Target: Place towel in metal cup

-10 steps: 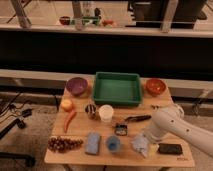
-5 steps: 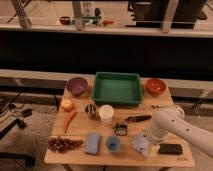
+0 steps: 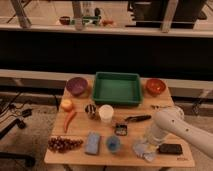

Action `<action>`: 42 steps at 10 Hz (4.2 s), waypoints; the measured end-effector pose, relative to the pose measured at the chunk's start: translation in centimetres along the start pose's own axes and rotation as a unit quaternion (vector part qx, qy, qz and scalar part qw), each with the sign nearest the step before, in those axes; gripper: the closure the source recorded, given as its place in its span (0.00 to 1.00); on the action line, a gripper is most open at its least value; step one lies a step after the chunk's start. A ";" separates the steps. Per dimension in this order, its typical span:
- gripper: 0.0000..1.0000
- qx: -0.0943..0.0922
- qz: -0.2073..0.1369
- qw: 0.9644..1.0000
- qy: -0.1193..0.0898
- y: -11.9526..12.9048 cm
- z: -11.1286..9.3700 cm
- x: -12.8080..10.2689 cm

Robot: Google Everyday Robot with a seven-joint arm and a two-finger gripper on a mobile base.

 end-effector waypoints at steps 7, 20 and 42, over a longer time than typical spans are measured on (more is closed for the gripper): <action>0.99 -0.001 -0.031 0.999 0.020 0.0 -0.4 -0.6; 1.00 0.118 -0.126 0.984 -0.038 -3.9 -13.7 -16.4; 1.00 0.107 -0.315 0.938 -0.095 -13.7 -11.3 -34.3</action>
